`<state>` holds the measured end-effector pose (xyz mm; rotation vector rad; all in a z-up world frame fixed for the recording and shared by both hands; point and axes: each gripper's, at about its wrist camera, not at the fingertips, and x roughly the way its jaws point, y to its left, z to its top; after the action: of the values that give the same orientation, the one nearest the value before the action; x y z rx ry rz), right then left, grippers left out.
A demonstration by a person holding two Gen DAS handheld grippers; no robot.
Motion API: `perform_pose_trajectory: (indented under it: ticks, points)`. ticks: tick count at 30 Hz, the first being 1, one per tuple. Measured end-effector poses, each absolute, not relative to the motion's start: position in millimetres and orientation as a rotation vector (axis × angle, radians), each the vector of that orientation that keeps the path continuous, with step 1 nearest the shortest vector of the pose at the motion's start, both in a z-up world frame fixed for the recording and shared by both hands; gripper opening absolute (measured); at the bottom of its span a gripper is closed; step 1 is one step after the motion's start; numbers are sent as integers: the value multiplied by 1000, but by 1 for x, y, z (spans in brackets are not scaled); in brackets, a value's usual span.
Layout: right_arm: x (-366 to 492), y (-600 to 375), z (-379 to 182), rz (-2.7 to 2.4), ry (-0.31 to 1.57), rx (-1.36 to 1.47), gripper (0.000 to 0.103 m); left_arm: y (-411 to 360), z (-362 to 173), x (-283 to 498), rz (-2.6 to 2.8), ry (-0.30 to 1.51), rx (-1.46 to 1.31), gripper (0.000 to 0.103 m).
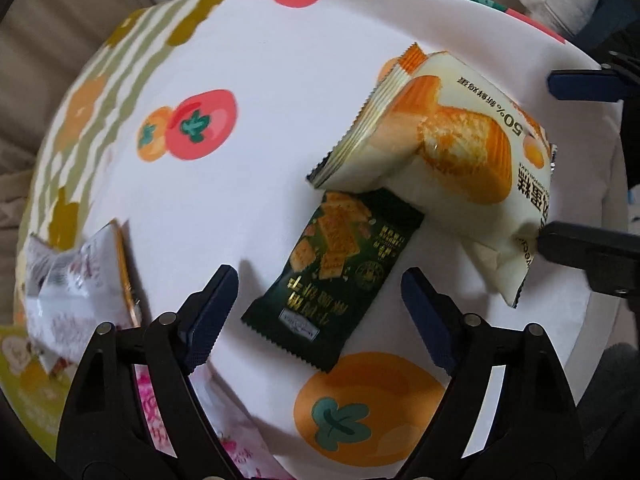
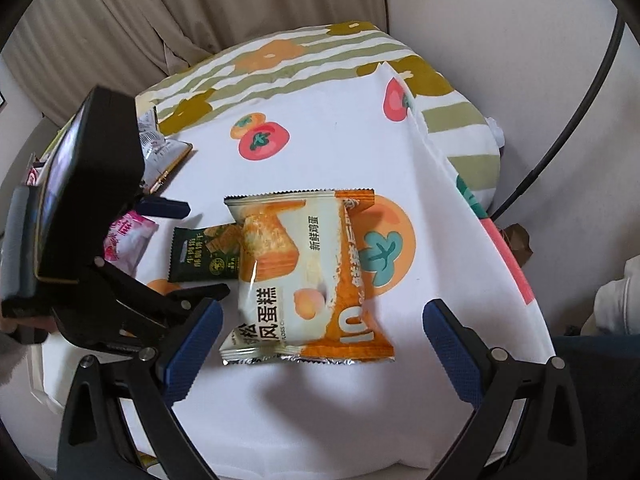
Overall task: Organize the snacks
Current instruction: 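Grasp the dark green cracker packet with the left gripper while the right grasps the orange cake packet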
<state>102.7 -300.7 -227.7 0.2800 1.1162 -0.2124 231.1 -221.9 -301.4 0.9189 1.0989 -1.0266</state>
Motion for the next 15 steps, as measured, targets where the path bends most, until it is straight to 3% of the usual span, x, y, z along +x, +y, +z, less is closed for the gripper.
perform_pose_trajectory:
  ticks: [3, 7, 10, 15]
  points:
    - [108, -302, -232, -218, 1129, 280, 100, -225, -303, 235, -1071, 1118, 916, 82]
    - [114, -302, -238, -202, 1136, 286, 100, -222, -302, 234, -1106, 1144, 893, 65]
    - [120, -301, -241, -181, 1146, 270, 100, -223, -298, 229, -1119, 1139, 903, 45]
    - [129, -299, -247, -158, 1161, 246, 100, -224, -298, 229, -1075, 1168, 878, 43]
